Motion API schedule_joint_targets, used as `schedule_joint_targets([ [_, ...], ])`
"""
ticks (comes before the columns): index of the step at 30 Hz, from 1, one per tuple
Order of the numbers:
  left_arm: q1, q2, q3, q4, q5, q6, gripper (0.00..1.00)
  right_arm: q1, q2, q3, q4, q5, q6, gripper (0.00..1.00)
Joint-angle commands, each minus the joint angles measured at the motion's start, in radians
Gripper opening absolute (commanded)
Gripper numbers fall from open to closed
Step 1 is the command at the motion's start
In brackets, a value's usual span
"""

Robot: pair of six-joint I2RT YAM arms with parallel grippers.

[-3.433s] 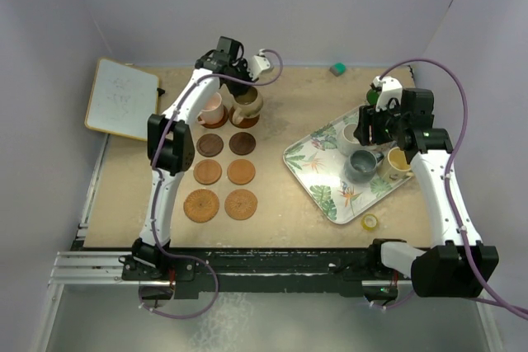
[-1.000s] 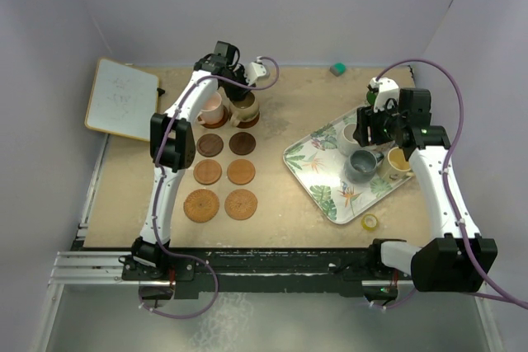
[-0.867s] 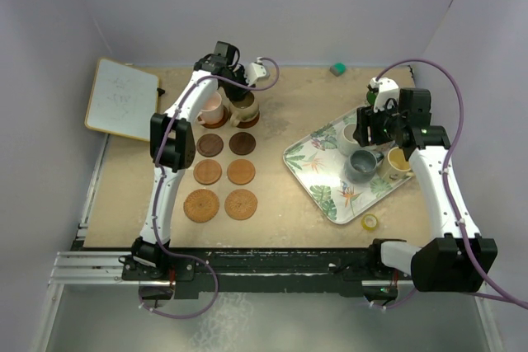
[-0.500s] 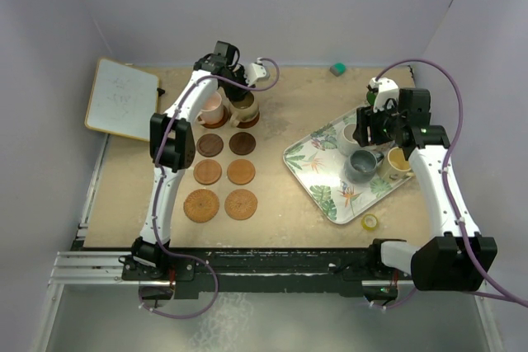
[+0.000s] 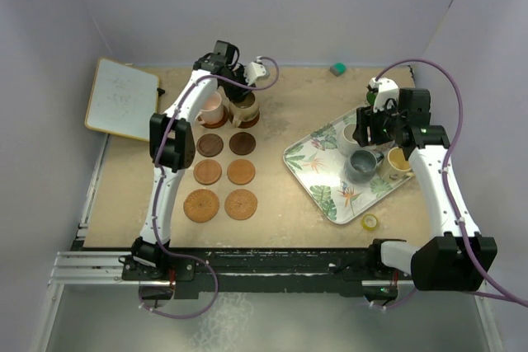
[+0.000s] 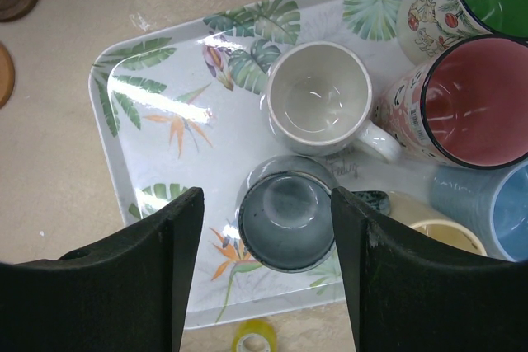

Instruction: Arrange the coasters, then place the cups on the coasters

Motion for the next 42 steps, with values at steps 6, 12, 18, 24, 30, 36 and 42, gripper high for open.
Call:
schedule_joint_targets([
  [6,0.008,-0.127,0.042,0.054,0.046,-0.063,0.42,-0.006,-0.007,0.008,0.005,-0.048,-0.057,0.66],
  [12,0.008,-0.249,-0.067,0.133,0.045,-0.117,0.56,-0.006,-0.001,0.03,-0.026,-0.057,-0.105,0.66],
  [18,0.008,-0.421,-0.237,0.206,0.043,-0.16,0.7,-0.006,0.026,0.042,-0.073,0.002,-0.185,0.67],
  [24,0.007,-0.61,-0.437,0.23,0.074,-0.188,0.73,-0.005,0.099,0.077,-0.116,-0.016,-0.334,0.69],
  [30,0.008,-0.816,-0.716,0.275,0.136,-0.197,0.76,-0.003,0.215,0.143,-0.102,-0.04,-0.424,0.73],
  [36,0.008,-0.981,-0.911,0.257,0.15,-0.165,0.78,0.0,0.341,0.233,-0.073,-0.02,-0.556,0.74],
  [42,0.009,-1.095,-1.04,0.265,0.114,-0.141,0.79,0.002,0.526,0.409,-0.155,-0.022,-0.675,0.74],
])
